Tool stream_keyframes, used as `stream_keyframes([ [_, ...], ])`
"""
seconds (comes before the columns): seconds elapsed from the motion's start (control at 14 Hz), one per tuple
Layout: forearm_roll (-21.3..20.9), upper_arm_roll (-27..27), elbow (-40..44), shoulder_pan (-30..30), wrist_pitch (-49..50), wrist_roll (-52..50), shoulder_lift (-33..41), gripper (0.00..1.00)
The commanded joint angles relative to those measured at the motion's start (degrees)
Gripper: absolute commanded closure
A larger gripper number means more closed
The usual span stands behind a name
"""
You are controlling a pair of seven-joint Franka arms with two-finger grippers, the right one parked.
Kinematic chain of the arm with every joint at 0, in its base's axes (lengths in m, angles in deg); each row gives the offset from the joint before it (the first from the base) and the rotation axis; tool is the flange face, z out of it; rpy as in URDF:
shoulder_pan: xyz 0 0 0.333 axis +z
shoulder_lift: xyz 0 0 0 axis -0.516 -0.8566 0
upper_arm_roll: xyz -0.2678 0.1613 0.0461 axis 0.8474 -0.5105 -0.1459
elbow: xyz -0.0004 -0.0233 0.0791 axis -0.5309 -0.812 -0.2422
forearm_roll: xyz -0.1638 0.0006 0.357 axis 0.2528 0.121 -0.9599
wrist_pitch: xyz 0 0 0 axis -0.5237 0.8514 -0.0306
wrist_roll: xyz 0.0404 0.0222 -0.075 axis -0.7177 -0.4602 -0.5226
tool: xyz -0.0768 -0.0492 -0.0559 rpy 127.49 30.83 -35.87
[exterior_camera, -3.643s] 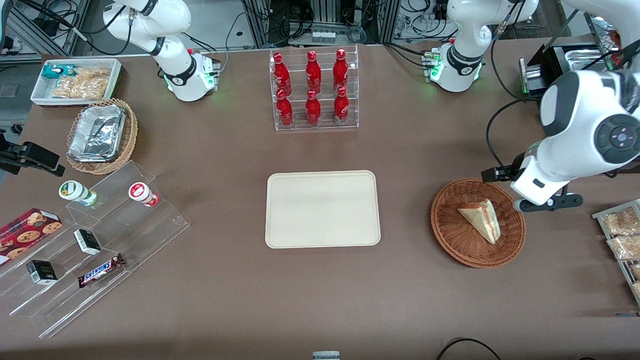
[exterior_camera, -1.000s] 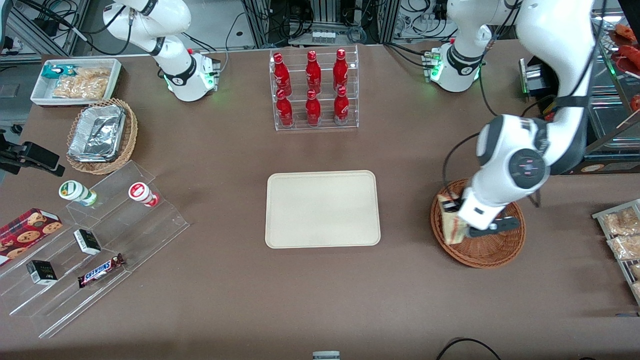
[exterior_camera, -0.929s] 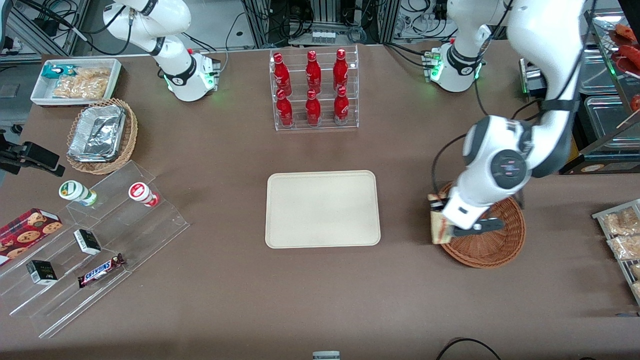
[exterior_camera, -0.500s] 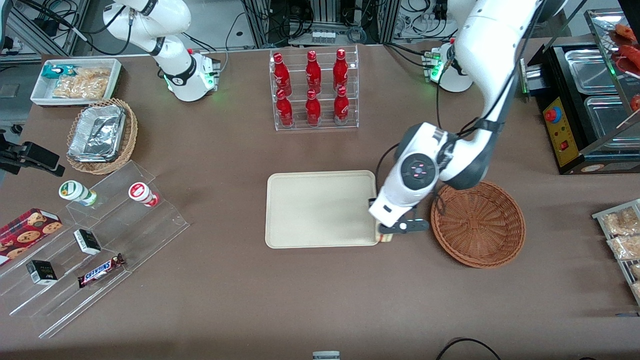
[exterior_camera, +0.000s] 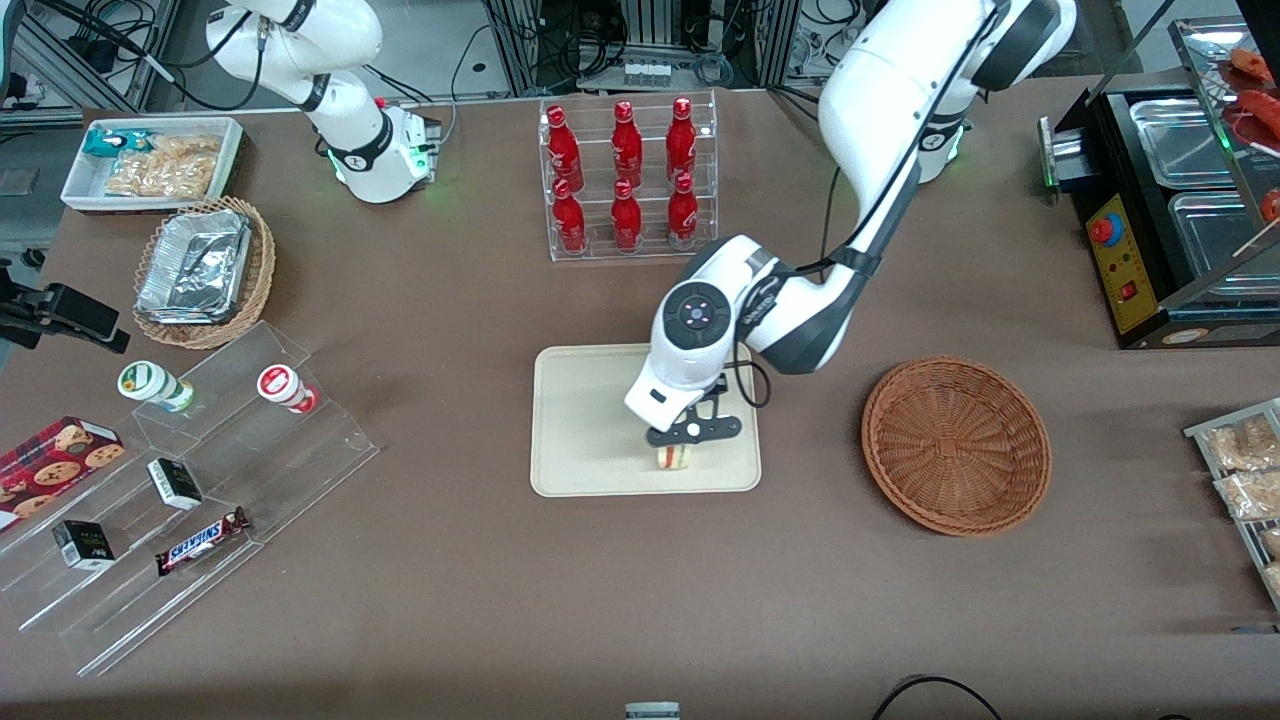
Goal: Place sandwich from basket to tray
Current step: 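Carry the held sandwich over the cream tray and lower it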
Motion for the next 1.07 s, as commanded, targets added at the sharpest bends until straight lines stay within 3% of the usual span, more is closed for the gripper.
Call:
stream_keyframes([
  [0.0,0.0,-0.7,6.6,-3.1,1.6,-3.8,-5.2,0.95],
  [0.29,-0.6,-0.8,9.8,-4.5,1.2,-5.5,-8.9,0.94],
  [0.36,-0.5,-0.8,9.8,-4.5,1.2,-6.2,-9.2,0.88],
  [0.43,-0.5,-0.8,9.8,-4.5,1.2,-7.1,-9.2,0.76],
  [0.5,-0.5,-0.8,9.8,-4.5,1.2,-7.3,-9.1,0.44],
  [0.57,-0.6,-0.9,9.8,-4.5,1.2,-7.3,-8.9,0.00],
  [1.0,-1.0,-1.3,9.1,-4.1,6.6,-9.2,-1.8,0.00],
])
